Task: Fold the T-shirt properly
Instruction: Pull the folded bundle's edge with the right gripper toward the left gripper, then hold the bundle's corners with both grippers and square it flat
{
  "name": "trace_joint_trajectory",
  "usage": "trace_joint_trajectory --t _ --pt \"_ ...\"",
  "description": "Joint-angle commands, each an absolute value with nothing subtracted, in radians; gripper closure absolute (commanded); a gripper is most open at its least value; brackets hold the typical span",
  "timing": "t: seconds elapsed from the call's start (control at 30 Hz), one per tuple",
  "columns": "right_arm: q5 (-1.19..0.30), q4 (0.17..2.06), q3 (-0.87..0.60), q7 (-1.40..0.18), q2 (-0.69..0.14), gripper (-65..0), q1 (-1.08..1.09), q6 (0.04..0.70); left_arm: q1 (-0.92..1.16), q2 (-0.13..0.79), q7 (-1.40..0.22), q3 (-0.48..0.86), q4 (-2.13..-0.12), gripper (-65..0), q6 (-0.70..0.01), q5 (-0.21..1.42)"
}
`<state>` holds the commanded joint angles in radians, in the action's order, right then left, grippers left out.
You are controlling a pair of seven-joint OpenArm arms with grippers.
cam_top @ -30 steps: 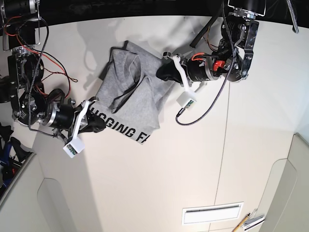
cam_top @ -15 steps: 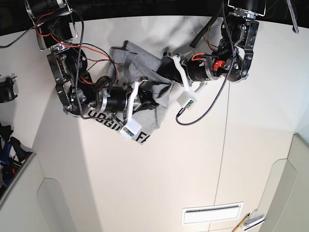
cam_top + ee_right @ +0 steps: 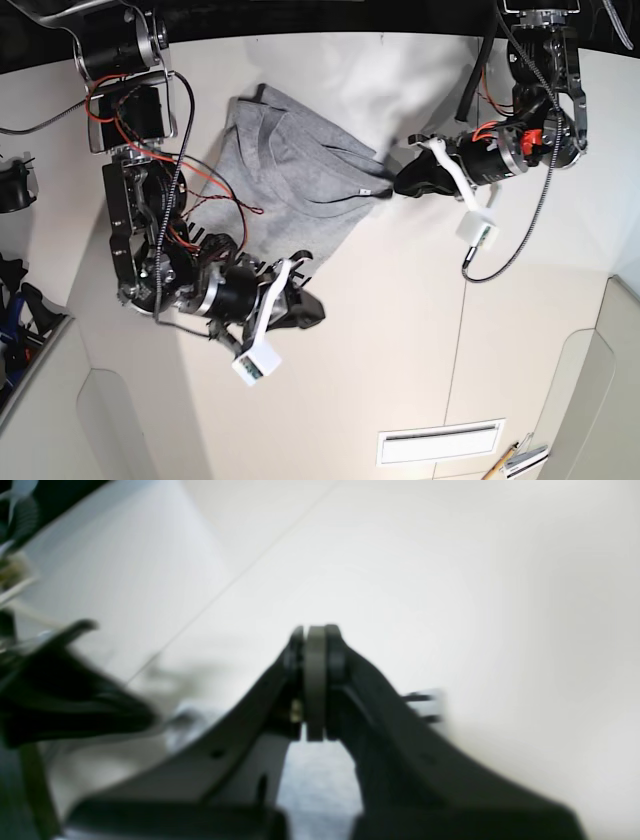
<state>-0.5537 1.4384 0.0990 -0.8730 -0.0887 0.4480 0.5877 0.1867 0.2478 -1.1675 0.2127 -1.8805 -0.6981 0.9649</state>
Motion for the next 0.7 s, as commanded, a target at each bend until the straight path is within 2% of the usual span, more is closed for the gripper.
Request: trace_joint_trajectory --t 0.13,0.23,0.37,0.47,0.57,0.7 --pt "-0.514 1.315 0.084 -0.820 -0.102 0.0 0.493 0.588 0.232 0.242 -1.156 0.199 -2.001 0.0 -0.698 1.018" --pt "-0.516 1.194 0.096 -0.786 -0.102 0.0 0.519 0.589 0.241 0.192 -1.142 0.084 -1.990 0.0 -0.698 0.979" --pt "-0.511 1.059 0.151 -0.774 -0.084 0.0 0.541 0.591 0.241 0.131 -1.043 -0.122 -1.924 0.0 -0.698 0.820" --pt "-0.505 1.009 0.226 -0.775 -0.068 0.0 0.539 0.592 0.237 0.130 -0.956 -0.231 -1.851 0.0 -0.698 0.724" --pt "-0.466 0.997 0.305 -0.778 -0.073 0.0 0.540 0.591 0.204 0.130 -0.937 -0.271 -1.748 0.0 -0.669 0.657" --pt "-0.469 0.997 0.307 -0.791 -0.097 0.0 0.540 0.591 0.179 0.130 -0.925 -0.268 -1.648 0.0 -0.665 0.645"
